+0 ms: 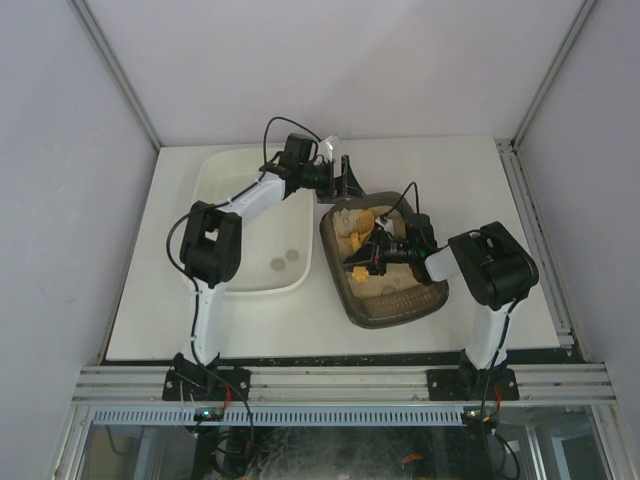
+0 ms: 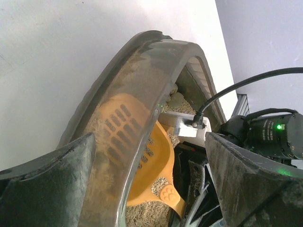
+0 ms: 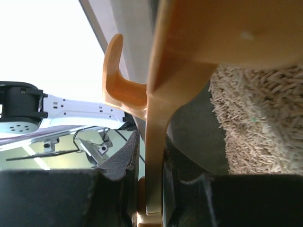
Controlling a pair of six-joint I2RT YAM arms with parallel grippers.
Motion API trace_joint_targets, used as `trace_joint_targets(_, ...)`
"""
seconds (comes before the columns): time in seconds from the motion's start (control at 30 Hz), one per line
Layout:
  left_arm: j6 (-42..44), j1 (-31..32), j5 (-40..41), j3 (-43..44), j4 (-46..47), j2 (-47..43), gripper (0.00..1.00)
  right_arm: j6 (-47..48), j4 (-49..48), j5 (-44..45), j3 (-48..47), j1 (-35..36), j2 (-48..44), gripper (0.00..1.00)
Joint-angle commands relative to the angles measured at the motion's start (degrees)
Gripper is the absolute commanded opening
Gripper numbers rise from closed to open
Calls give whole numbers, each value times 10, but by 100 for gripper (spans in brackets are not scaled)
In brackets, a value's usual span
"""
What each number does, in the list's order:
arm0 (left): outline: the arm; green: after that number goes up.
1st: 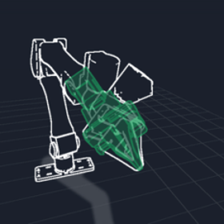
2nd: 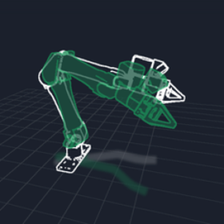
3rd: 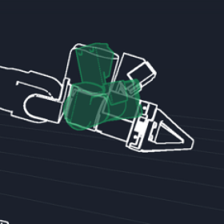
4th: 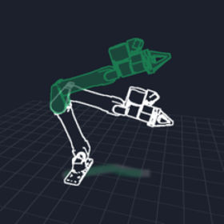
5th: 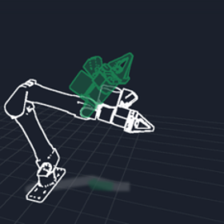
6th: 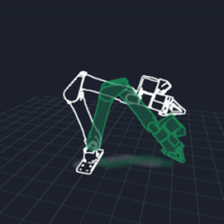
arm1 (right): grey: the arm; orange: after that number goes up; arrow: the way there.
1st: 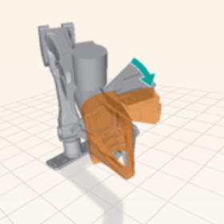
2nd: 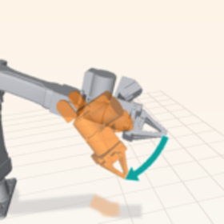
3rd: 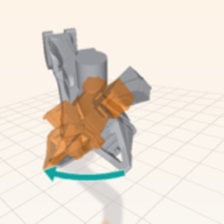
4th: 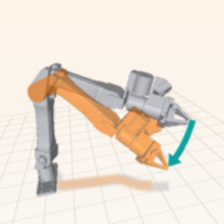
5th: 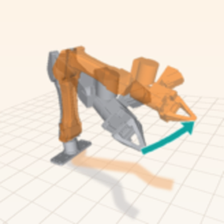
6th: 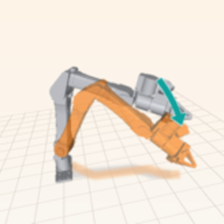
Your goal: Clean the litter box
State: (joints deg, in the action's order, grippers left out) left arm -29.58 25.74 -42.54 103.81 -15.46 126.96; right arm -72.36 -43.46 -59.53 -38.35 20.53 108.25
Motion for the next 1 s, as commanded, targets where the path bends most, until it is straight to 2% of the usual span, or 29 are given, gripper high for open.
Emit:
trace_joint_targets(0.0, -20, 5, -51, -12, 6, -29, 100, -39, -150, -31, 17, 9, 2, 0)
trace_joint_targets(0.2, -17, -1, -54, -12, 6, -27, 100, 26, -63, -17, 39, 7, -45, 0)
trace_joint_targets(0.53, -6, -9, -51, -19, 0, -29, 100, 163, 182, 20, 40, 5, -129, 0)
trace_joint_targets(0.97, 22, -12, -45, -15, -27, -40, 100, 301, 421, 65, 40, -16, -249, 0)
